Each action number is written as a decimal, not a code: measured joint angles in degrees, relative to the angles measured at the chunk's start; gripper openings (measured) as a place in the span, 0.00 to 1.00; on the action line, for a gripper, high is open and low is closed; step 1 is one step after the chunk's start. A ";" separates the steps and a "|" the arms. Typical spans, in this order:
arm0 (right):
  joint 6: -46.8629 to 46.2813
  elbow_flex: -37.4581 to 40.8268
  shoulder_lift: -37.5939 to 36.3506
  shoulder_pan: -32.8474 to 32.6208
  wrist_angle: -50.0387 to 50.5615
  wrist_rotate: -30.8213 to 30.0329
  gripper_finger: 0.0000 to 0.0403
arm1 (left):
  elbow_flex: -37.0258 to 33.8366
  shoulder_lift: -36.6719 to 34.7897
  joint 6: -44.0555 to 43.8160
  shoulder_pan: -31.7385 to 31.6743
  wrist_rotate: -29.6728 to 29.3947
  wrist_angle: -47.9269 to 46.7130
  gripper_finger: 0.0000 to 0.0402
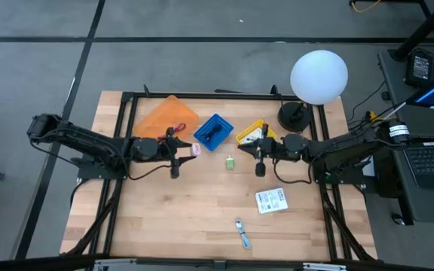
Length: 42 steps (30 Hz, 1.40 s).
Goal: Pick and place items into bin
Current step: Put the white charger adapter into the orange bin
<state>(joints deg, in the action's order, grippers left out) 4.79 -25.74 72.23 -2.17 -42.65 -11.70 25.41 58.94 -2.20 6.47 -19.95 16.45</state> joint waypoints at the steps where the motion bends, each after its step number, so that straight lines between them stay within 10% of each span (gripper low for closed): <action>1: 0.23 0.00 0.00 0.70 -0.04 0.01 0.00 | 0.00 0.02 0.00 -0.24 0.00 0.09 0.46; 42: 6.48 -1.09 -0.02 20.10 1.93 0.26 0.00 | 0.00 0.02 2.16 -9.21 0.87 -1.64 0.46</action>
<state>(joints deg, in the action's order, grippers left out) 11.27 -26.83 72.20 17.93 -40.73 -11.44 25.41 58.96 -0.04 -2.74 -19.08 14.81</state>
